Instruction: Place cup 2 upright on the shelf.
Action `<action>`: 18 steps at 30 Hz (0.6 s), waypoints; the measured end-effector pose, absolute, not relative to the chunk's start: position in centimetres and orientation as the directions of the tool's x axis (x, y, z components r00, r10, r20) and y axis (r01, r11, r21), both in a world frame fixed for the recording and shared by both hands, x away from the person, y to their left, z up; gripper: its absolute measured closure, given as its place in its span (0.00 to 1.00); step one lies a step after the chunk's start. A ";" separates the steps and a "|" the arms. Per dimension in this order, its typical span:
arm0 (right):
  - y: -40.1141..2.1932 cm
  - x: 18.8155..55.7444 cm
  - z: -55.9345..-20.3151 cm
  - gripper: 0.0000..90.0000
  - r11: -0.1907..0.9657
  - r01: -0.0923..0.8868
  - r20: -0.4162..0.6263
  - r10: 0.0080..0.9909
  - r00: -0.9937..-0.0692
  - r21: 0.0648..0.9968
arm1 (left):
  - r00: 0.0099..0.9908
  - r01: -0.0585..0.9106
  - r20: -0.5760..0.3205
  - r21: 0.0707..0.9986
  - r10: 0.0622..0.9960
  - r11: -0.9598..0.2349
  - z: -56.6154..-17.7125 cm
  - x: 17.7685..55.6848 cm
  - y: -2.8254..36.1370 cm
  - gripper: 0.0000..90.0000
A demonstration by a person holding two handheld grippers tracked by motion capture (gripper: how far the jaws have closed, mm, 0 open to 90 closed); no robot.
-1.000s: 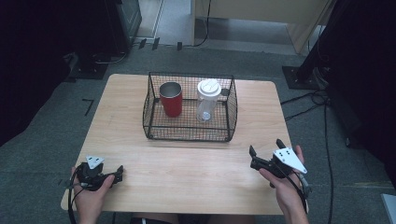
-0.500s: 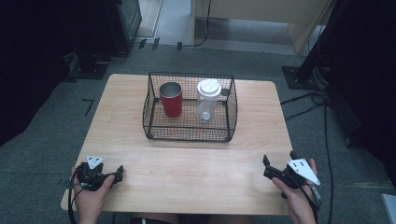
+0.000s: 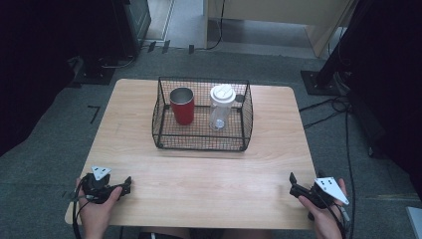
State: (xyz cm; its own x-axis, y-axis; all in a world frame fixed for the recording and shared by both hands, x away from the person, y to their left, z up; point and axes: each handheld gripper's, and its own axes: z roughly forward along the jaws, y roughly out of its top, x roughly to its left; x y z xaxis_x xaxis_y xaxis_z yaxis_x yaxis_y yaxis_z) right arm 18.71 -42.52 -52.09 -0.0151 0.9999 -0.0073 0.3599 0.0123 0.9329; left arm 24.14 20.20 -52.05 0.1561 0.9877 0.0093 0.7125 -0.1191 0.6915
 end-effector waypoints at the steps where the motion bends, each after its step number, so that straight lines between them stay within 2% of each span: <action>1: -42.6 18.7 -52.1 0.00 0.012 0.364 -0.007 1.000 -0.014 0.931 | 0.157 0.713 0.009 0.691 0.988 -0.120 -52.0 24.1 20.2 0.00; 14: -43.2 19.4 -52.4 0.00 0.065 0.575 -0.052 0.998 -0.038 0.816 | 0.157 0.713 0.009 0.691 0.988 -0.120 -52.0 24.1 20.2 0.00; 18: -43.3 19.7 -52.6 0.05 0.058 0.646 -0.033 0.998 -0.050 0.761 | 0.157 0.713 0.009 0.691 0.988 -0.119 -52.0 24.1 20.2 0.00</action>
State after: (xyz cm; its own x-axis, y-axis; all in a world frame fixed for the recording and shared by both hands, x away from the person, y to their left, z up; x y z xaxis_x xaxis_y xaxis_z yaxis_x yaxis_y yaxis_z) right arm 19.70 -43.25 -52.62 -0.0505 0.9982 -0.0333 0.6462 0.0580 0.7610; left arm 24.14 20.21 -52.05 0.1566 0.9876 0.0093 0.7127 -0.1195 0.6912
